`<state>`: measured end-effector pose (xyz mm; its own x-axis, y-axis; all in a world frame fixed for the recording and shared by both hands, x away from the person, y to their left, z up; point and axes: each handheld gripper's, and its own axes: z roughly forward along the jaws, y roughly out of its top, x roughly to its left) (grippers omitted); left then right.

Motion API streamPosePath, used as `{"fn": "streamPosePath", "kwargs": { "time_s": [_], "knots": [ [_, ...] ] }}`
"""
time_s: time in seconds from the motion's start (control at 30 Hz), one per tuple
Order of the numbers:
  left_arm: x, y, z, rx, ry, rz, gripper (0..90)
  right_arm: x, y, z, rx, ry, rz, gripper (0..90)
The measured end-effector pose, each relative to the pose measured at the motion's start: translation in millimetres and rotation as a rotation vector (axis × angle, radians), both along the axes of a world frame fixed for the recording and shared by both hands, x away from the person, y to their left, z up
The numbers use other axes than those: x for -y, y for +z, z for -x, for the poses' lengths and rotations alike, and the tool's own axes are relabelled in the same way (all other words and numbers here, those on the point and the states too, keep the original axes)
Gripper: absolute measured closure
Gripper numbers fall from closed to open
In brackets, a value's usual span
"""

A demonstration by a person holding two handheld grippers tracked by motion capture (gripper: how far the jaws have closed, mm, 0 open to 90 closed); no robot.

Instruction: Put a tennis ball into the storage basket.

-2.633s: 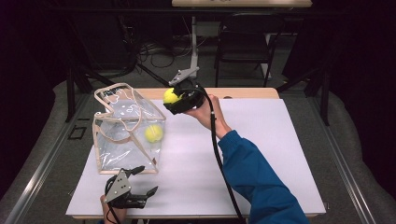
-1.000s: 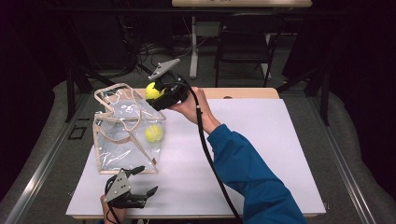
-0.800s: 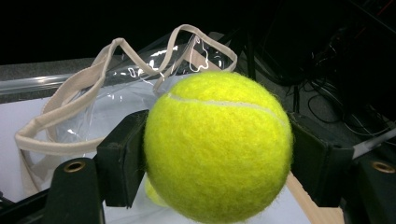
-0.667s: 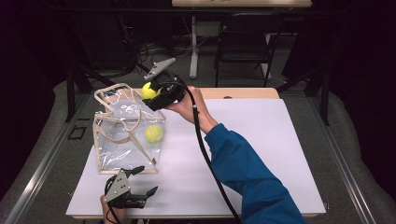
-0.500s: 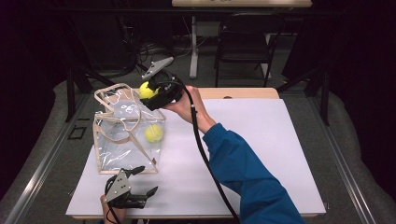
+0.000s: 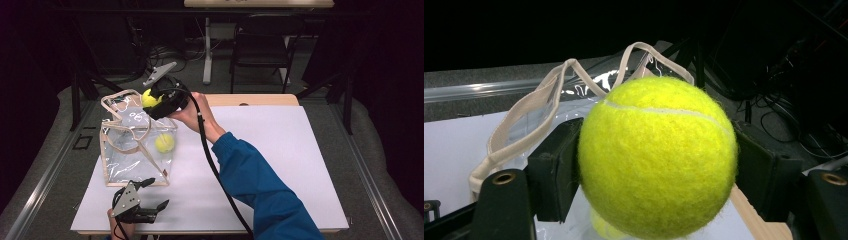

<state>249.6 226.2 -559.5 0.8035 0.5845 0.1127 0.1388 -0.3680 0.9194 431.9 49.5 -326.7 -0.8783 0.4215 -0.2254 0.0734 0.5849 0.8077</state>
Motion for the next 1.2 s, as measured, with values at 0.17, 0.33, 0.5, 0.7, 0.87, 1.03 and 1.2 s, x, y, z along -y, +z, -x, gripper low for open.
{"fn": "streamPosePath", "kwargs": {
  "time_s": [0.17,0.33,0.5,0.7,0.87,1.03,1.2],
  "knots": [
    [-0.2,0.0,-0.2,0.001,0.0,0.0,15.9,-4.7,0.6,1.1,0.002,0.006,0.003,26.6],
    [-0.2,-0.1,-0.1,0.001,0.001,0.001,15.9,-8.4,2.5,2.7,0.005,0.012,0.002,26.6],
    [-0.1,-0.1,-0.2,0.0,0.0,0.001,15.9,-12.0,2.7,3.7,0.008,0.018,0.006,26.6],
    [-0.3,-0.1,-0.3,0.0,-0.002,0.002,15.9,-18.2,4.2,4.9,0.013,0.03,0.013,26.6],
    [-0.5,0.0,-0.4,0.002,-0.002,0.001,15.9,-24.2,3.8,5.3,0.012,0.037,0.018,26.6],
    [-0.4,-0.1,-0.3,0.0,-0.002,0.003,15.9,-29.5,1.5,4.6,0.01,0.044,0.026,26.6],
    [-0.4,-0.1,-0.4,0.0,-0.002,0.002,15.9,-34.9,0.0,4.2,0.004,0.05,0.03,26.6]
  ]
}}
